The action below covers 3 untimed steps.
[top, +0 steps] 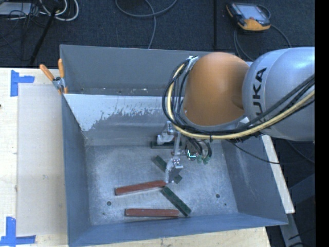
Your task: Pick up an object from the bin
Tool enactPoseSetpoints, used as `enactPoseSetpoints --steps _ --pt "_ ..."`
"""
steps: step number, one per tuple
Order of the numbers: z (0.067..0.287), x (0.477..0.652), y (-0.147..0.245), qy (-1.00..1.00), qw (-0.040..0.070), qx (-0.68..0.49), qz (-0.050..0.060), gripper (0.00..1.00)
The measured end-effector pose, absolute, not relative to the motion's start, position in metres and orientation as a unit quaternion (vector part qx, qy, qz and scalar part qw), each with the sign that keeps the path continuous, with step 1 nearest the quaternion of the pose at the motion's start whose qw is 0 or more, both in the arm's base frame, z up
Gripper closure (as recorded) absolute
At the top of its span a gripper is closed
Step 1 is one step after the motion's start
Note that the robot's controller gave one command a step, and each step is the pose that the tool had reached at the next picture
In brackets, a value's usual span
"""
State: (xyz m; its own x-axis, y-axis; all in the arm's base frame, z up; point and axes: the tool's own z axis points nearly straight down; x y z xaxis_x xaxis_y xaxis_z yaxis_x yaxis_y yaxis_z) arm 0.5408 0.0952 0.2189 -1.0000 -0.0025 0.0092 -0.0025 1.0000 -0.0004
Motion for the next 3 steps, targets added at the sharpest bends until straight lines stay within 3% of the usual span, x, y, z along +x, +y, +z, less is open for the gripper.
enactPoseSetpoints --steps 1,2,3 --pt "0.223 0.542 0.095 -1.000 0.001 0.000 0.000 0.00" --pt "0.186 0.533 0.102 -1.000 -0.003 0.025 0.000 0.00" --pt "0.119 0.508 0.117 -0.998 -0.001 0.067 0.000 0.00"
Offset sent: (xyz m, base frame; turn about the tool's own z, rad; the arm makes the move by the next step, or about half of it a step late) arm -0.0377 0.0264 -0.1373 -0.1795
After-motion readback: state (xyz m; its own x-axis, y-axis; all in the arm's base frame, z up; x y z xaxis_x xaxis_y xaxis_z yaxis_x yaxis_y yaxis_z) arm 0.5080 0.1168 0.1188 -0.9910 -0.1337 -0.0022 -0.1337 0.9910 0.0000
